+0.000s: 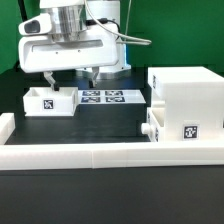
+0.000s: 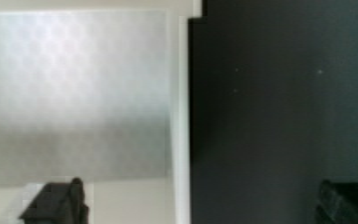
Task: Assemble drawer
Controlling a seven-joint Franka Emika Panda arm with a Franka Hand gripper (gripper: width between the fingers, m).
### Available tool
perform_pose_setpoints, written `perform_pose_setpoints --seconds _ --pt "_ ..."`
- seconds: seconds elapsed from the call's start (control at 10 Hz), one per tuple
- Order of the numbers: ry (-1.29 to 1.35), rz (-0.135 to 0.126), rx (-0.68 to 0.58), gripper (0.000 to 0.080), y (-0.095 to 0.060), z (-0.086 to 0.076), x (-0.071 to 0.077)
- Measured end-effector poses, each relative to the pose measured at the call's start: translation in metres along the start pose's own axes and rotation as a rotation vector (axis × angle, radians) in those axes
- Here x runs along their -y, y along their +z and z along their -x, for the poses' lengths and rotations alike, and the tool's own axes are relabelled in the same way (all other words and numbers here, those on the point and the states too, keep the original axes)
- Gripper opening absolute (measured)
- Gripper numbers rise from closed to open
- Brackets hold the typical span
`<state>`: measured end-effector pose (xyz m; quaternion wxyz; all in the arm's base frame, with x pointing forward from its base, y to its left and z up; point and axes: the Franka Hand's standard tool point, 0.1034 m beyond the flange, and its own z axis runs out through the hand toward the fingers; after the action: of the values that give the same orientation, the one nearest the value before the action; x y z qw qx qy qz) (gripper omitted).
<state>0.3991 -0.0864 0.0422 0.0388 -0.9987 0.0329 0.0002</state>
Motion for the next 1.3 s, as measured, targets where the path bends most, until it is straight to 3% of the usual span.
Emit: perform_pose_setpoints --seconds 0.3,0.5,1.0,1.1,1.2,1.3 --pt "-0.037 0.009 0.006 0.0649 0.024 0.014 -0.005" --pt "-0.049 0.014 -0.006 0.0649 0.032 0.016 -0.003" --pt "-0.058 0.026 -0.034 0.0649 0.036 0.018 -0.005" --pt "-0.059 0.026 -0.034 0.0522 0.036 0.018 -0.005" --pt "-0.06 0.026 -0.034 0.0289 0.036 0.018 -0.005" --pt "-0.061 0.026 -0.034 0.0289 0.036 0.018 -0.005"
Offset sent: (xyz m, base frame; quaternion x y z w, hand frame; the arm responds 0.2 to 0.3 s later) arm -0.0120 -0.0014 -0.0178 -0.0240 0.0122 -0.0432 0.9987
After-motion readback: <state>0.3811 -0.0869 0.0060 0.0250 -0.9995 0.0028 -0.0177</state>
